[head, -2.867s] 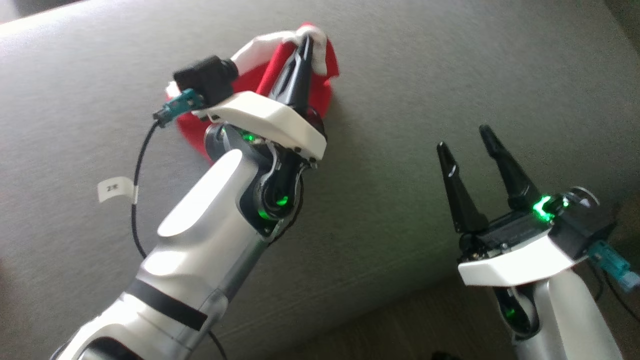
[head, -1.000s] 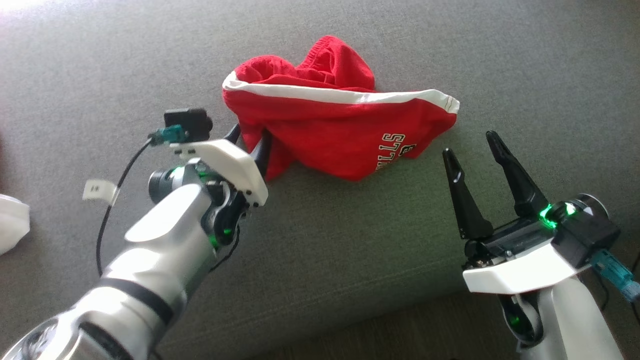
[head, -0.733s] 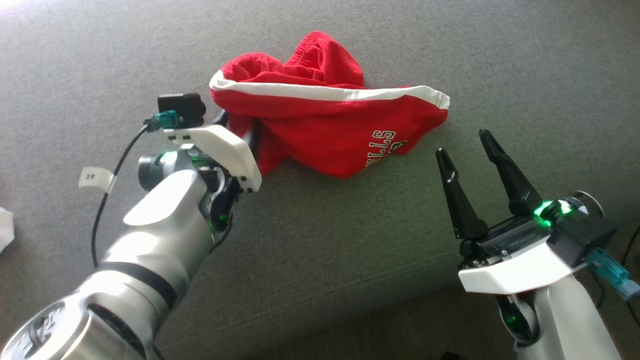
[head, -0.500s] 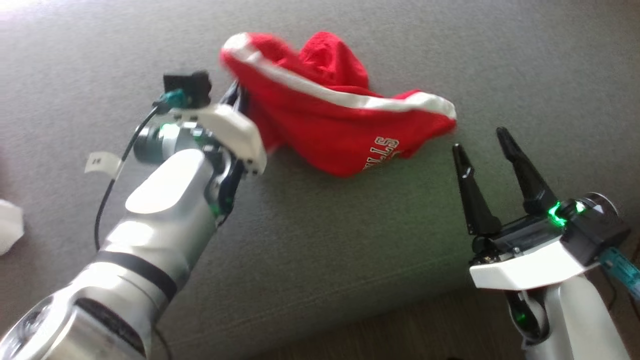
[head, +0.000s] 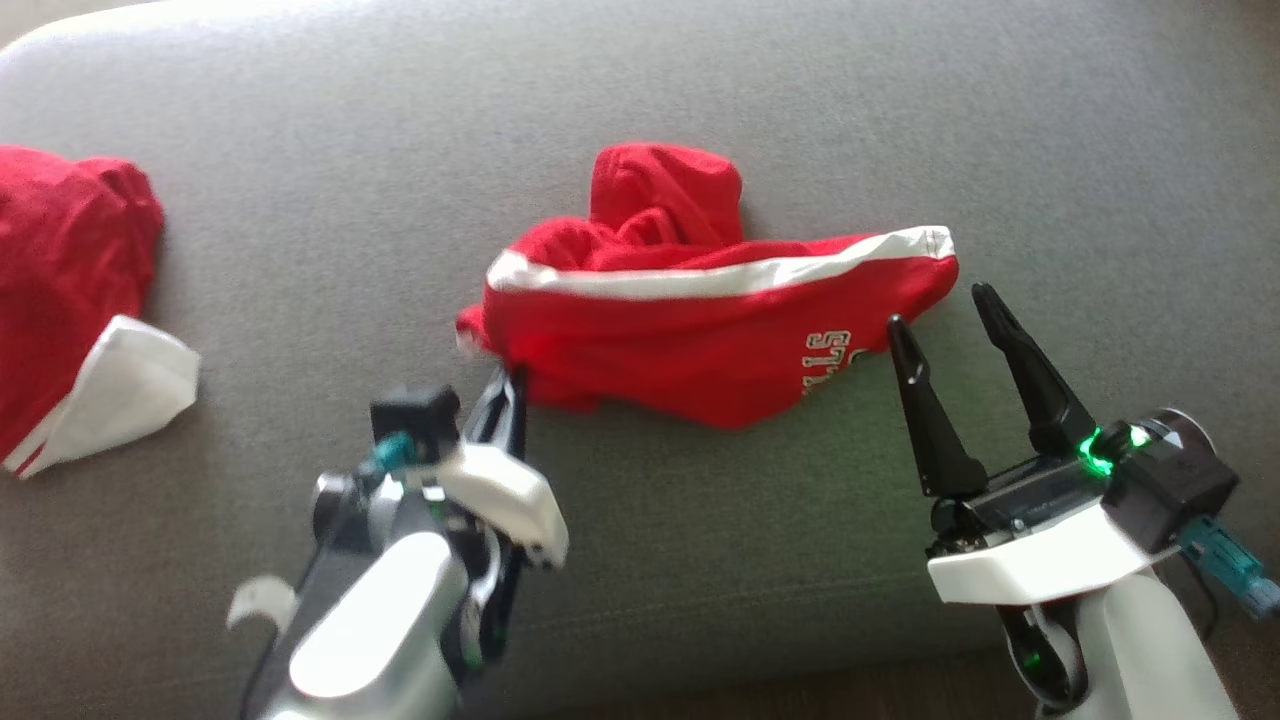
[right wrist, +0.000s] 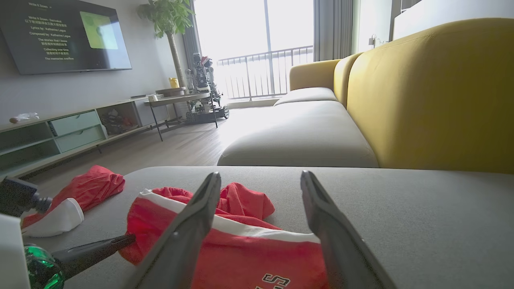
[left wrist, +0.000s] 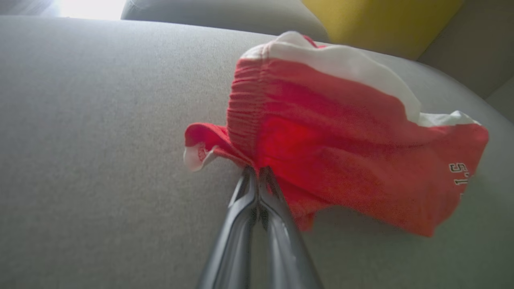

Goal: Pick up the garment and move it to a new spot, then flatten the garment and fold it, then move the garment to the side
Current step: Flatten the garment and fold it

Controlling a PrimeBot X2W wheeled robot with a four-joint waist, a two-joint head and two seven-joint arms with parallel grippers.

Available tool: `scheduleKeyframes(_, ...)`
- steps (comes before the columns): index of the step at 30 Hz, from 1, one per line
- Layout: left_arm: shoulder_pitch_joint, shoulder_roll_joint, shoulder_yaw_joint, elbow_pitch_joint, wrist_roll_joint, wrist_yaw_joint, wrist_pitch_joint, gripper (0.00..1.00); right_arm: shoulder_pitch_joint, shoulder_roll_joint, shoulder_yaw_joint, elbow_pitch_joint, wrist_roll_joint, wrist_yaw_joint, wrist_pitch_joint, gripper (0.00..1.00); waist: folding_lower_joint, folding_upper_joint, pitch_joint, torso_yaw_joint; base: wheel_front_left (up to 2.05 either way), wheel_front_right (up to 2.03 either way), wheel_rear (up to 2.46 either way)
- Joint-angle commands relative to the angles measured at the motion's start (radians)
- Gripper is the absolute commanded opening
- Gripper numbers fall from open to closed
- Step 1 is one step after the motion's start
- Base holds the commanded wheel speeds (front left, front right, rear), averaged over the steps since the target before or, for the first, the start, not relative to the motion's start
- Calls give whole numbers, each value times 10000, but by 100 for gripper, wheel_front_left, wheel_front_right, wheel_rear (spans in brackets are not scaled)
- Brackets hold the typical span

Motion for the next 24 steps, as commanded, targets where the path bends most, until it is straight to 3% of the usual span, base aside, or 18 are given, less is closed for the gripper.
scheduleKeyframes(1, -79, 193, 303, -466, -3, 55, -122, 0, -14, -72, 222, -299, -89, -2, -92, 100, 0, -1, -83, 138, 0, 0, 0)
scheduleKeyframes(6, 799, 256, 122, -1074, -293, -6, 92, 2, 18, -72, 171, -297, -127, -2, -92, 100, 0, -1, -116, 292, 0, 0, 0)
scheduleKeyframes(8, 963, 234, 155, -1223, -452, -27, 152, 87, 28, -72, 195, -274, -135, -2, -92, 100, 0, -1, -164, 313, 0, 0, 0)
scheduleKeyframes(9, 1022, 246, 161, -1307, -504, -23, 201, 100, 33, -72, 215, -264, -133, -2, -92, 100, 0, -1, -194, 313, 0, 0, 0)
scheduleKeyframes(14, 1301, 818, 298, -2234, -446, 387, 473, 100, 20, -72, 295, -263, -60, -2, -92, 100, 0, -1, -285, 188, 0, 0, 0)
scheduleKeyframes(20, 1562, 2297, 645, -3926, 160, 1366, 889, 100, 69, -72, 206, -286, 21, -2, -92, 100, 0, -1, -291, 29, 0, 0, 0)
scheduleKeyframes(24, 1467, 2747, 1029, -4492, -30, 1363, 1042, 100, 21, -72, 297, -294, 72, -2, -92, 100, 0, -1, -191, -96, 0, 0, 0)
